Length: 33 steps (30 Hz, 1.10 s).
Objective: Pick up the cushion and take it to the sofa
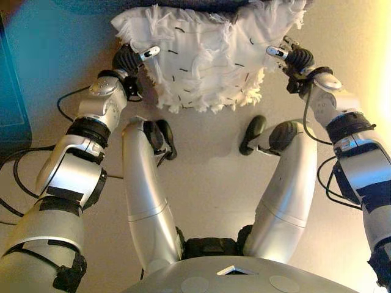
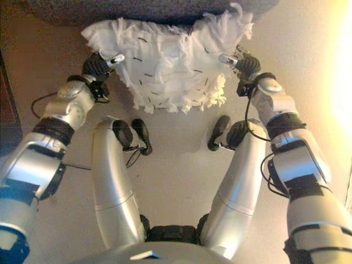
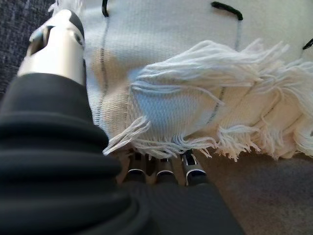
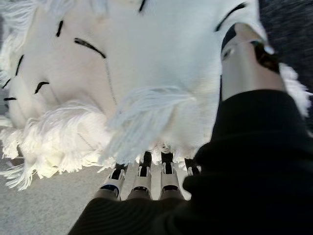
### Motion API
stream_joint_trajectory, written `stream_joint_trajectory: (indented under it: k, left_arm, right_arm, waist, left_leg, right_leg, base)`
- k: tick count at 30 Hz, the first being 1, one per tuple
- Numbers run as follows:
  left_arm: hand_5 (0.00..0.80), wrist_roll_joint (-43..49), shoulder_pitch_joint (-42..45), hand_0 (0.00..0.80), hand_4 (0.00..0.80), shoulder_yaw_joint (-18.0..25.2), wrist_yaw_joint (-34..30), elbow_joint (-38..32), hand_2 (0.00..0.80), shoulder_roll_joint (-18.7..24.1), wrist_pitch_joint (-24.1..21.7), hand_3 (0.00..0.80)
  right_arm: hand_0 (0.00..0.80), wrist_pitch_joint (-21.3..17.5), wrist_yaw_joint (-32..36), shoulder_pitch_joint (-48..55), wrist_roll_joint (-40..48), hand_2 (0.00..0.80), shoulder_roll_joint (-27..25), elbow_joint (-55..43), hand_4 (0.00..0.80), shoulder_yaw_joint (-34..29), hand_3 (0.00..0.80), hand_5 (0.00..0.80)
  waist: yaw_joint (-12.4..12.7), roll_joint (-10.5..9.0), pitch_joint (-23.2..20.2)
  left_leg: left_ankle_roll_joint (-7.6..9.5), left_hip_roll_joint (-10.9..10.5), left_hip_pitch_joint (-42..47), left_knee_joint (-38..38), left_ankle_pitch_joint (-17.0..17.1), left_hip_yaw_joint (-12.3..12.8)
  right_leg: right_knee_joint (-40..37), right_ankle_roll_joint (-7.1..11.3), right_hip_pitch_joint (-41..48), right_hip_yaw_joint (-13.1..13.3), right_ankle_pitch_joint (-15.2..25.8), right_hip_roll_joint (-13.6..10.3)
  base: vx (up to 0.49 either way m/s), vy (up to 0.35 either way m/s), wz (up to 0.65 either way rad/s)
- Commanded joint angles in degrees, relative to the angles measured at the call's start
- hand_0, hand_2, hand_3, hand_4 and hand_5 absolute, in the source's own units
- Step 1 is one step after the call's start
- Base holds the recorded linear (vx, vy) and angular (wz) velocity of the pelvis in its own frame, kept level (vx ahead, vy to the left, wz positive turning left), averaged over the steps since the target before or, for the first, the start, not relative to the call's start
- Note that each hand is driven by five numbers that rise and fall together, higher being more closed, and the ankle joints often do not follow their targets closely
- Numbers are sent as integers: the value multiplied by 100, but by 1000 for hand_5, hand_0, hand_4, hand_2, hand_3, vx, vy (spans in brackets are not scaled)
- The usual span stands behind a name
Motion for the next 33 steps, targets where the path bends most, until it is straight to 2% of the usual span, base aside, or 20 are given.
stream_joint_trajectory:
  k: [1,8,13,16,17,18,19,23,29,33]
  left_arm:
    - [0,-121,-503,0,0,-109,-249,385,0,-168,56,0]
    - [0,-184,-748,0,0,-418,-315,480,0,-282,132,0]
    - [0,-615,-652,0,0,-523,-888,349,0,-411,-56,0]
    - [458,-891,-534,458,458,-610,-1368,-6,458,-499,-189,458]
    - [565,-951,-488,565,565,-624,-1530,-148,565,-524,-230,565]
    - [800,-974,-444,800,800,-651,-1625,-263,800,-543,-317,800]
    - [800,-1035,-414,800,800,-701,-1638,-392,800,-556,-370,800]
    - [800,-994,-242,800,800,-871,-1529,-918,800,-647,-468,800]
    - [800,-1022,-3,800,800,-822,-1493,-1090,800,-704,-578,800]
    - [800,-943,128,800,800,-699,-1404,-1211,800,-755,-621,800]
  right_arm:
    - [0,16,138,-549,165,0,251,384,0,115,0,0]
    - [0,72,33,-752,285,0,431,373,0,283,0,0]
    - [0,73,349,-622,319,0,528,29,0,441,0,0]
    - [0,-25,544,-476,399,0,545,-285,0,526,0,0]
    - [53,-70,635,-436,475,53,544,-395,53,552,53,53]
    - [264,-107,743,-388,527,264,542,-518,264,579,264,264]
    - [800,-140,808,-349,549,800,540,-630,800,601,800,800]
    - [800,-157,881,-169,539,800,519,-1060,800,709,800,800]
    - [800,-187,927,78,641,800,526,-1266,800,666,800,800]
    - [800,-465,582,268,821,800,573,-1460,800,508,800,800]
  waist:
    - [20,110,-37]
    - [33,145,-37]
    - [6,173,-37]
    - [2,196,-37]
    - [5,204,-37]
    - [2,206,-37]
    - [-1,202,-37]
    - [-2,216,-37]
    - [-27,194,-37]
    - [-39,169,-37]
  left_leg:
    - [214,148,-64,118,-425,14]
    - [233,132,-141,330,-521,-54]
    - [237,154,-146,532,-637,-97]
    - [225,160,-147,618,-688,-134]
    - [219,157,-147,640,-701,-147]
    - [218,158,-147,656,-708,-149]
    - [210,159,-148,675,-717,-154]
    - [163,148,-147,684,-703,-193]
    - [145,107,-143,810,-679,-264]
    - [96,121,-140,702,-564,-288]
  right_leg:
    - [10,48,144,589,-263,-129]
    - [151,5,109,617,-320,-178]
    - [317,-17,103,714,-378,-206]
    - [388,-5,102,769,-382,-230]
    - [414,1,102,792,-380,-235]
    - [433,1,102,815,-379,-232]
    - [442,2,102,847,-375,-228]
    - [443,44,102,941,-319,-224]
    - [521,52,106,1031,-245,-199]
    - [468,69,110,1055,-176,-176]
  base:
    - [17,3,4]
    - [18,1,5]
    - [44,10,8]
    - [37,6,10]
    - [40,2,5]
    - [38,-1,4]
    - [36,4,5]
    - [35,-2,6]
    - [39,-9,9]
    - [0,0,0]
